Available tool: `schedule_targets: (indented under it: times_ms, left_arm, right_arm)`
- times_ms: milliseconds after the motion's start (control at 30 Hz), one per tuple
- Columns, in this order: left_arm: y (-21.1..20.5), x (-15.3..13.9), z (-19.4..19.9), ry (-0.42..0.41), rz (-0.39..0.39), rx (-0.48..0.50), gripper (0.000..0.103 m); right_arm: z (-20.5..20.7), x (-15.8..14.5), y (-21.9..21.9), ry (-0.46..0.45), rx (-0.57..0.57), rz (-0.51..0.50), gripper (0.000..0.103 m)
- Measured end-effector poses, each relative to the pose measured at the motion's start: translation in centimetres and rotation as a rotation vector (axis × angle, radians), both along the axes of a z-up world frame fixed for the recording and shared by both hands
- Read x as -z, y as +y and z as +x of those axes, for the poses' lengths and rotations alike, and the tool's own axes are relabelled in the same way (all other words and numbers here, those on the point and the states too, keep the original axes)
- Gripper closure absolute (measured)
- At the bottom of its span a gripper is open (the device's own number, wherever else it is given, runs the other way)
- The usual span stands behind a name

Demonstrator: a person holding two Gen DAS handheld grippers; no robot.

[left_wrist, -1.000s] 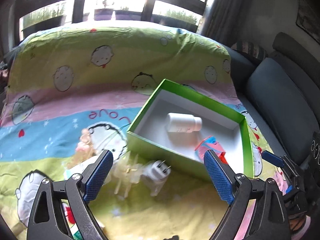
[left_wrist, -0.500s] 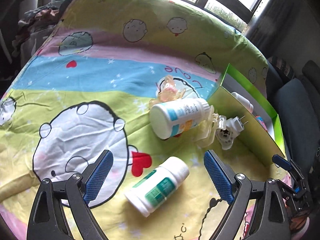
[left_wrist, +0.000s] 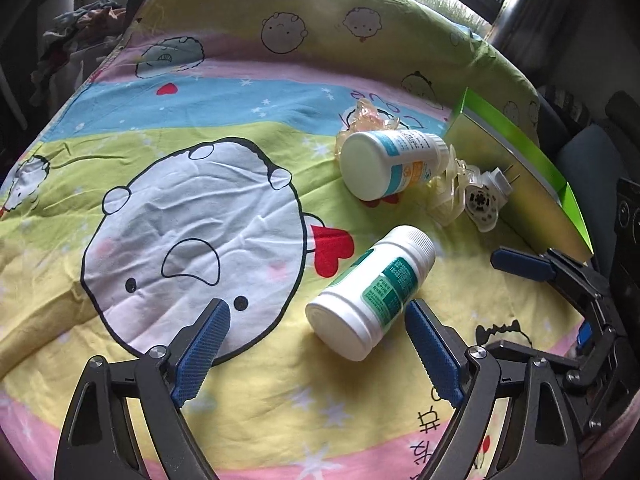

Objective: Organize rigid objects

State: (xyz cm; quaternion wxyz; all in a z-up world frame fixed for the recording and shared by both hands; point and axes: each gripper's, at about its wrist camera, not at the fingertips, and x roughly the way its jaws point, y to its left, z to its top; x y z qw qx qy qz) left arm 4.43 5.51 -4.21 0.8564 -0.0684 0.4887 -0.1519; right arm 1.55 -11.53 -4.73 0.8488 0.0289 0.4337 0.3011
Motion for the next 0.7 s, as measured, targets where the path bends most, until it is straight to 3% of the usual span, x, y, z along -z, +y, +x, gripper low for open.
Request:
schedule_targets:
  times_ms: [133,433,567,633,700]
  left_arm:
    - [0.6,0.2,0.2,0.010,-0.033,0.012,0.019]
    - [1.2,0.4,0.7,0.064,-0.182,0.003,0.020]
    - [0.6,0.5,0.6,0.089,-0.195,0.004,0.028]
    - [0.3,0.6,0.6,0.089,-0.173,-0.005,0.029]
    - [0.3,0.6,0.6,0.089,-0.159,-0.025,0.031]
  right_arm:
    - [1.3,1.1,1.6,-0.011,-0.073,-0.026,0.008]
    - [2.7,1.5,4.0,-0.052,-0.232,-0.063,0.016]
    - [3.1,1.7,4.9,-0.043,-0.289,-0.069,0.030]
    - [3.1,1.8,5.3,-0.044,-0.309,-0.072,0.031]
    - [2.8,1.8,5.5,-0.042,-0.321,-0.082,0.042]
